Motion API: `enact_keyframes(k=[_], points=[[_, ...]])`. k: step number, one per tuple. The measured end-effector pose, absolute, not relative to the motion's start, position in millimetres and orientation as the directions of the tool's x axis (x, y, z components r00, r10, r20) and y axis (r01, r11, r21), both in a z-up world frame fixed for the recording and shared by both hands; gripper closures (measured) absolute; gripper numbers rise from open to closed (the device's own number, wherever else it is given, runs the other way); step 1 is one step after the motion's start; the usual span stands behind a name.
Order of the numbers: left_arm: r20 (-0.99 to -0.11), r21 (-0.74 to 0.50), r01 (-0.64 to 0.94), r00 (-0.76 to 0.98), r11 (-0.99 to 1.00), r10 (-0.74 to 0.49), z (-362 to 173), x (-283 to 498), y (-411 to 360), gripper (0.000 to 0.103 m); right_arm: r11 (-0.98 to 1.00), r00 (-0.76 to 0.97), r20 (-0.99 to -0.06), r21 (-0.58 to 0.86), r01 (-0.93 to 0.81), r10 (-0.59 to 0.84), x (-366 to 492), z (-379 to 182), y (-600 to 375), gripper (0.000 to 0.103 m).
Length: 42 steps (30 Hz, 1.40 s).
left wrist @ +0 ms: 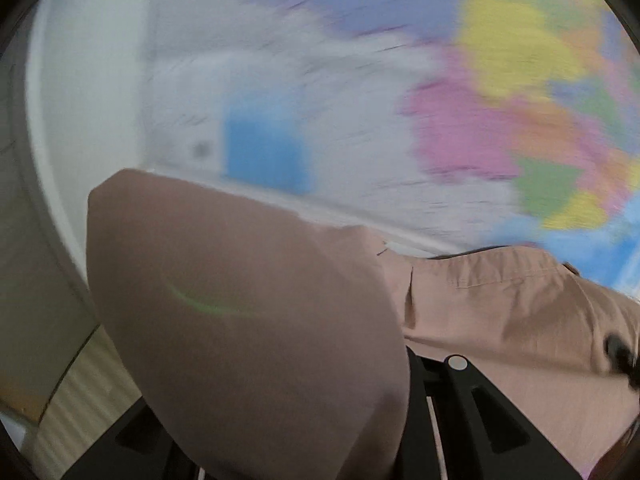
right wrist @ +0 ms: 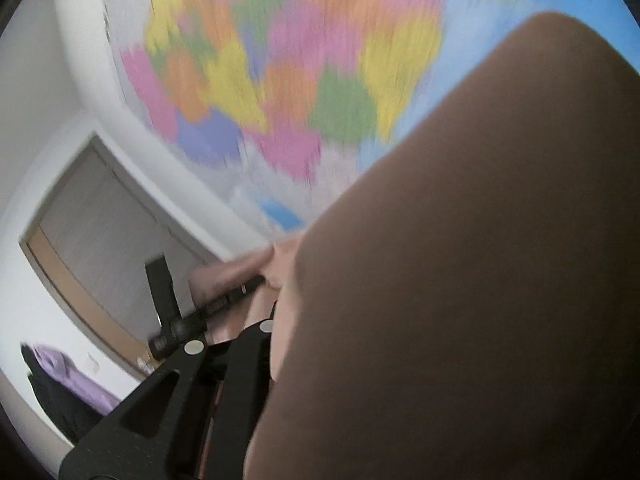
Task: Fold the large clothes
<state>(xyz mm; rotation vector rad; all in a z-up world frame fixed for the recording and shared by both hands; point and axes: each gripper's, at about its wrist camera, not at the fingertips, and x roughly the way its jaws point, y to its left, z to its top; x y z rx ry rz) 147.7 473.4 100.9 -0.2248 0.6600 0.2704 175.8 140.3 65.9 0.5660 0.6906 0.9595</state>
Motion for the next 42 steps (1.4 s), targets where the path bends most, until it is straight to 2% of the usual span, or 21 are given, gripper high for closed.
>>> enact_keyframes(k=[3, 5, 6, 11, 12, 14, 16, 17, 18, 19, 21, 23, 25, 27, 31, 33, 36, 38, 41, 42], points=[[-0.724, -0.105, -0.445, 0.647, 0.89, 0.238, 37, 153, 522, 0.089, 0.488, 0.266, -0.41, 0.702, -0.518, 0.872, 184, 5, 196, 0.09], [-0.81, -0.107, -0.502, 0.545, 0.858, 0.218, -16, 152, 545, 0.089, 0.521, 0.2, -0.491, 0.701, -0.487, 0.848, 184, -35, 216, 0.089], [-0.817, -0.101, -0.509, 0.533, 0.855, 0.221, -26, 150, 548, 0.089, 0.525, 0.174, -0.509, 0.707, -0.475, 0.843, 182, -51, 219, 0.086], [-0.799, -0.135, -0.501, 0.565, 0.855, 0.205, -34, 140, 555, 0.087, 0.504, 0.163, -0.487, 0.738, -0.449, 0.858, 173, -59, 193, 0.063], [-0.798, -0.132, -0.497, 0.566, 0.858, 0.205, -33, 141, 555, 0.087, 0.513, 0.178, -0.49, 0.729, -0.453, 0.853, 169, -56, 181, 0.051], [-0.797, -0.12, -0.485, 0.567, 0.866, 0.207, -32, 142, 555, 0.087, 0.519, 0.202, -0.482, 0.734, -0.438, 0.853, 166, -56, 161, 0.045], [-0.799, -0.123, -0.48, 0.567, 0.869, 0.2, -32, 144, 558, 0.087, 0.496, 0.228, -0.441, 0.775, -0.392, 0.868, 154, -59, 129, 0.045], [-0.8, -0.125, -0.479, 0.567, 0.869, 0.198, -31, 145, 561, 0.087, 0.473, 0.237, -0.411, 0.801, -0.367, 0.88, 147, -59, 115, 0.053], [-0.797, -0.13, -0.481, 0.571, 0.867, 0.197, -28, 146, 564, 0.087, 0.451, 0.241, -0.385, 0.816, -0.363, 0.891, 150, -57, 114, 0.082], [-0.793, -0.133, -0.482, 0.575, 0.866, 0.199, -28, 141, 572, 0.087, 0.453, 0.242, -0.386, 0.807, -0.379, 0.89, 141, -58, 111, 0.09], [-0.785, -0.145, -0.49, 0.586, 0.86, 0.202, -24, 141, 578, 0.087, 0.477, 0.25, -0.407, 0.768, -0.427, 0.879, 130, -51, 118, 0.092], [-0.778, -0.151, -0.513, 0.589, 0.845, 0.219, -24, 139, 583, 0.087, 0.493, 0.231, -0.438, 0.723, -0.484, 0.869, 113, -55, 114, 0.092], [-0.804, -0.126, -0.53, 0.55, 0.839, 0.226, -36, 141, 585, 0.084, 0.534, 0.185, -0.512, 0.706, -0.466, 0.839, 108, -76, 102, 0.092], [-0.821, -0.091, -0.548, 0.513, 0.831, 0.249, -44, 139, 584, 0.071, 0.574, 0.169, -0.562, 0.697, -0.429, 0.81, 111, -93, 91, 0.091], [-0.802, -0.021, -0.523, 0.518, 0.852, 0.299, -35, 128, 572, 0.065, 0.566, 0.179, -0.545, 0.72, -0.402, 0.819, 111, -95, 85, 0.084], [-0.801, 0.002, -0.515, 0.512, 0.857, 0.31, -30, 119, 565, 0.054, 0.592, 0.19, -0.574, 0.678, -0.436, 0.797, 105, -91, 88, 0.079], [-0.795, 0.008, -0.505, 0.521, 0.863, 0.312, -25, 103, 557, 0.046, 0.625, 0.223, -0.601, 0.622, -0.471, 0.767, 102, -81, 92, 0.075], [-0.779, 0.022, -0.498, 0.536, 0.867, 0.327, -20, 87, 549, 0.045, 0.649, 0.254, -0.614, 0.589, -0.482, 0.747, 101, -73, 89, 0.068], [-0.754, 0.041, -0.485, 0.558, 0.874, 0.345, -11, 68, 539, 0.043, 0.684, 0.299, -0.634, 0.538, -0.493, 0.714, 97, -64, 85, 0.066], [-0.747, 0.05, -0.482, 0.563, 0.875, 0.352, -9, 59, 538, 0.04, 0.697, 0.318, -0.638, 0.52, -0.494, 0.702, 96, -60, 82, 0.062]])
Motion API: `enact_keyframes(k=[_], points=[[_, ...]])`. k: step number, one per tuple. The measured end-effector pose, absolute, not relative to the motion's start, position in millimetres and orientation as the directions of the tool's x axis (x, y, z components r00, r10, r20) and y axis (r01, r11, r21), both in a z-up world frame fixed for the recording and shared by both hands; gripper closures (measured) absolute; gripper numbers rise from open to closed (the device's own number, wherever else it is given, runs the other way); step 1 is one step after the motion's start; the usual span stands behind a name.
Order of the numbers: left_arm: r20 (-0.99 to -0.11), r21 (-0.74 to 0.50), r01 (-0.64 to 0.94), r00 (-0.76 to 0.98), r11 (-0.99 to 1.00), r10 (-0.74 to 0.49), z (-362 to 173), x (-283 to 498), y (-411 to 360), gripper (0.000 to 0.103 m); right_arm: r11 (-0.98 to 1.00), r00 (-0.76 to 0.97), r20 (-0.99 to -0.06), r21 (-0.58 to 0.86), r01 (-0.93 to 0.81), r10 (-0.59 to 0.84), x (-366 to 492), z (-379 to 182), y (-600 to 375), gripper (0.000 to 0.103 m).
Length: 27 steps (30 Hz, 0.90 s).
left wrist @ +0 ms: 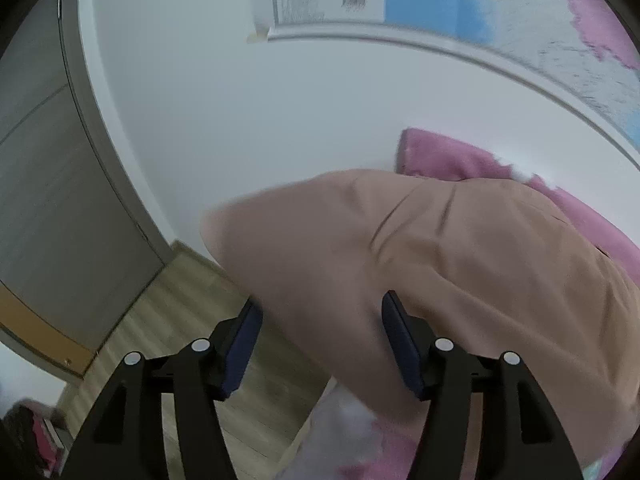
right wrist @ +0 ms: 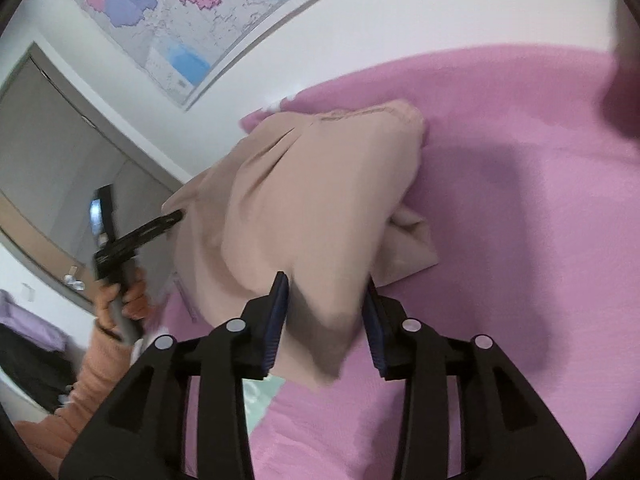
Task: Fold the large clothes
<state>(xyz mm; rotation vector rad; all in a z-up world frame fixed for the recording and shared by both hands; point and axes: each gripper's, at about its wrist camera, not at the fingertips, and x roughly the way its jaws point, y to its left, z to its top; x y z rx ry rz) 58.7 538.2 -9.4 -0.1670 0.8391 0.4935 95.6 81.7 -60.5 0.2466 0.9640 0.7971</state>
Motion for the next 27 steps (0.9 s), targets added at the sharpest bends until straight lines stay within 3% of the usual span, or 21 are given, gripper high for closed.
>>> enact_keyframes(k=[5, 10, 17, 21, 27], points=[[-0.693, 0.076, -0.448, 0.619, 0.891, 0.37, 16, 32, 516, 0.038, 0.74, 0.43, -0.614, 0.445, -0.504, 0.662, 90, -30, 76, 0.059], [-0.675, 0.038, -0.363, 0.678, 0.931, 0.292, 21, 37, 487, 0.038, 0.726, 0.454, -0.591, 0.376, -0.577, 0.667, 87, -7, 106, 0.059], [-0.69, 0.011, -0.248, 0.699, 0.969, 0.187, 8, 49, 433, 0.036, 0.732, 0.4, -0.66, 0.351, -0.584, 0.636, 116, -33, 151, 0.06], [-0.704, 0.019, -0.209, 0.692, 0.978, 0.161, -9, 52, 411, 0.036, 0.755, 0.395, -0.684, 0.36, -0.548, 0.613, 131, -53, 149, 0.069], [-0.72, -0.008, -0.207, 0.68, 0.978, 0.138, -22, 52, 408, 0.036, 0.758, 0.402, -0.681, 0.361, -0.543, 0.612, 128, -42, 137, 0.066]])
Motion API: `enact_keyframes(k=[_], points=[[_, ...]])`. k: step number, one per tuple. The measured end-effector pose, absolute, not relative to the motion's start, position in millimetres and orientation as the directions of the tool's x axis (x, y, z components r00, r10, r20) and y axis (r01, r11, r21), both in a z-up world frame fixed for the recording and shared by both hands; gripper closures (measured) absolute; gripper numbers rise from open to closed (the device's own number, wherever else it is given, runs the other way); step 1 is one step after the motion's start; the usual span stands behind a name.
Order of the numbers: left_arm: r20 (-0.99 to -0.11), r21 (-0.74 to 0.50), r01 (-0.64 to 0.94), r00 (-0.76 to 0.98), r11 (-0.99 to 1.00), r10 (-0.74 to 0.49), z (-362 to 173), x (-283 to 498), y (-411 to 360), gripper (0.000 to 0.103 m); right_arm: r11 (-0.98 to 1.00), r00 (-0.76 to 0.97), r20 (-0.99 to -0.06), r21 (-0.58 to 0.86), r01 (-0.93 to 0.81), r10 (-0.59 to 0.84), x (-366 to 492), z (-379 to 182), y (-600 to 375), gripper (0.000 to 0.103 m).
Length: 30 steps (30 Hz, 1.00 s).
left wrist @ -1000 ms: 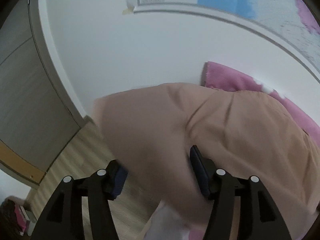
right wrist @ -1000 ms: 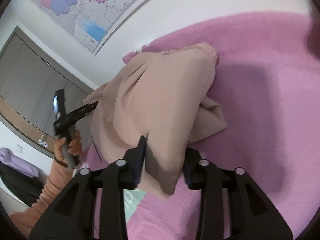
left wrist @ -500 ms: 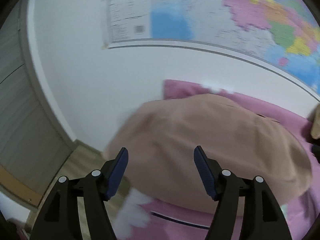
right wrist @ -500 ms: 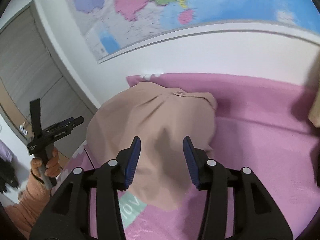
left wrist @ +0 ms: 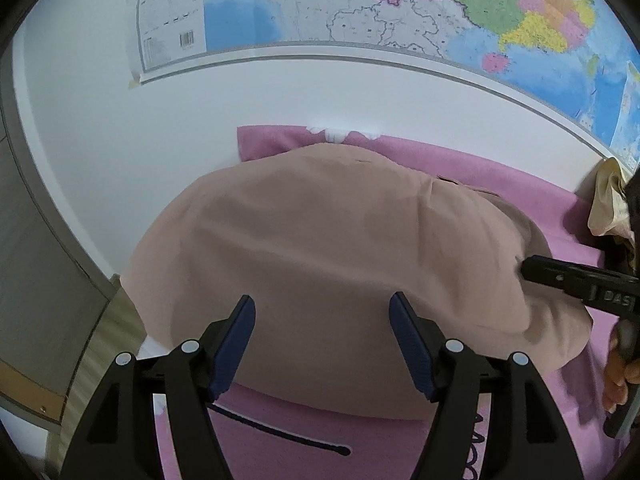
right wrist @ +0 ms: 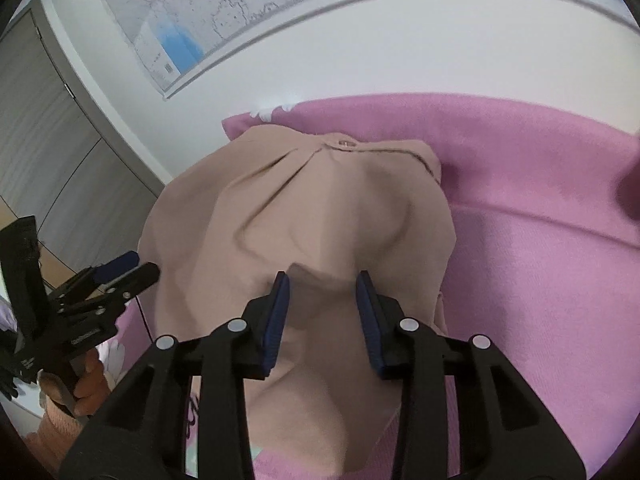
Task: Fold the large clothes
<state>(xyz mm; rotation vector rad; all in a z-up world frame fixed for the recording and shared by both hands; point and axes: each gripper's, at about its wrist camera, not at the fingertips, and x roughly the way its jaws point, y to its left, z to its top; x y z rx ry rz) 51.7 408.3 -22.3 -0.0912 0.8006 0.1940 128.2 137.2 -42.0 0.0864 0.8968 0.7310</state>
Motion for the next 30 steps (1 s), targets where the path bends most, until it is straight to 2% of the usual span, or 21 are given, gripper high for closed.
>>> enact_keyframes(k=[5, 11, 17, 24, 27, 30], points=[[-0.72, 0.007, -0.209, 0.678, 0.978, 0.15, -25, 46, 403, 0.036, 0.699, 0.404, -0.631, 0.325, -0.637, 0.663, 100, -24, 135, 0.061], [-0.718, 0.016, -0.208, 0.679, 0.978, 0.156, -27, 41, 396, 0.035, 0.681, 0.387, -0.694, 0.203, -0.704, 0.607, 82, -44, 157, 0.061], [-0.73, 0.011, -0.228, 0.663, 0.974, 0.164, -32, 38, 396, 0.035, 0.683, 0.367, -0.698, 0.238, -0.69, 0.614, 86, -53, 154, 0.06], [-0.704, 0.023, -0.254, 0.683, 0.967, 0.196, -20, 26, 384, 0.026, 0.679, 0.4, -0.667, 0.22, -0.701, 0.629, 72, -39, 146, 0.054], [-0.691, 0.012, -0.238, 0.7, 0.971, 0.18, -15, 23, 377, 0.021, 0.671, 0.402, -0.679, 0.183, -0.718, 0.615, 64, -42, 148, 0.051], [-0.713, 0.001, -0.222, 0.684, 0.975, 0.156, -22, 27, 373, 0.021, 0.674, 0.396, -0.722, 0.131, -0.727, 0.568, 60, -55, 156, 0.05]])
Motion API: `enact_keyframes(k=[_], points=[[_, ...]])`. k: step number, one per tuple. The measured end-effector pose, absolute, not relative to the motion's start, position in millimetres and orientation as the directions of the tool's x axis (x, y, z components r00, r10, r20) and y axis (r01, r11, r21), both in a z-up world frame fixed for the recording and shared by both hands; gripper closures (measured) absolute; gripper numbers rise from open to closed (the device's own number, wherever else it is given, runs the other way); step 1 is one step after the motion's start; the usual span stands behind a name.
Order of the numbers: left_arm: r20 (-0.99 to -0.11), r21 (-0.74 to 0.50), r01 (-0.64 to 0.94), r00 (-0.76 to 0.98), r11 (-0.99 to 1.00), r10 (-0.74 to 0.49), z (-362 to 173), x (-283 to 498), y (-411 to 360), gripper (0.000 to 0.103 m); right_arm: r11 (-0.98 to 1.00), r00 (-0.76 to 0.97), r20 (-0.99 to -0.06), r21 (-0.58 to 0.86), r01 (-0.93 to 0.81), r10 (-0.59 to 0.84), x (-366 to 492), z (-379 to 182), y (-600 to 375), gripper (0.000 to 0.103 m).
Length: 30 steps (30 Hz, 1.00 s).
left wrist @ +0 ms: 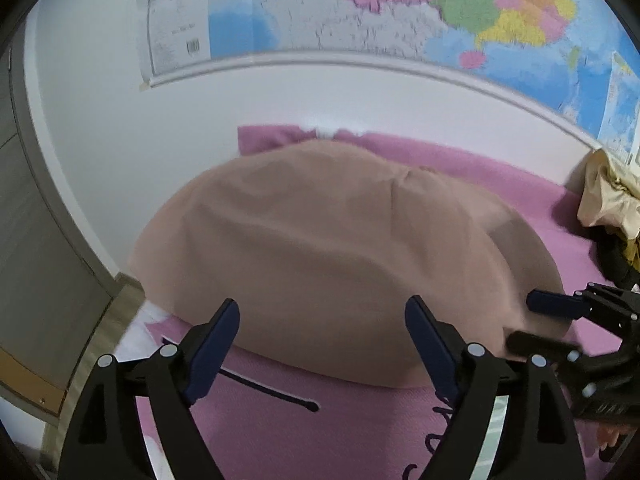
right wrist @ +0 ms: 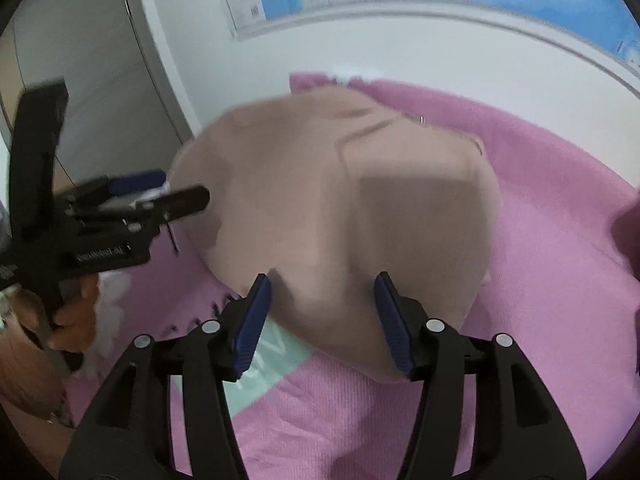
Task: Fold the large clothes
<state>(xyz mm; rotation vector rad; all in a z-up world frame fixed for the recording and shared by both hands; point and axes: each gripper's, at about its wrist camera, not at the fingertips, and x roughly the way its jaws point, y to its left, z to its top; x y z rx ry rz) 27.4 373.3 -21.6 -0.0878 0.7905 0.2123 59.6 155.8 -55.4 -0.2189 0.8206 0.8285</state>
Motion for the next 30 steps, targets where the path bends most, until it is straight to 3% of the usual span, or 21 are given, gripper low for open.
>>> enact_keyframes(k=[4, 11, 17, 24, 30], points=[[-0.752, -0.018, -0.226, 0.645, 0.974, 0.136, -39, 30, 371, 0.024, 0.661, 0.389, -0.728, 0.117, -0.741, 0.564, 52, -56, 158, 0.045], [-0.725, -0.026, -0.227, 0.674, 0.974, 0.138, -29, 20, 369, 0.024, 0.672, 0.417, -0.664, 0.176, -0.72, 0.621, 53, -34, 135, 0.047], [-0.75, -0.016, -0.228, 0.647, 0.974, 0.139, -39, 26, 361, 0.023, 0.708, 0.404, -0.721, 0.168, -0.686, 0.563, 61, -56, 135, 0.047], [-0.745, -0.015, -0.241, 0.65, 0.97, 0.15, -33, 18, 353, 0.022, 0.696, 0.409, -0.677, 0.217, -0.684, 0.612, 52, -45, 125, 0.045], [-0.705, 0.006, -0.245, 0.687, 0.969, 0.178, -16, 2, 337, 0.016, 0.696, 0.423, -0.651, 0.231, -0.68, 0.63, 48, -38, 116, 0.041]])
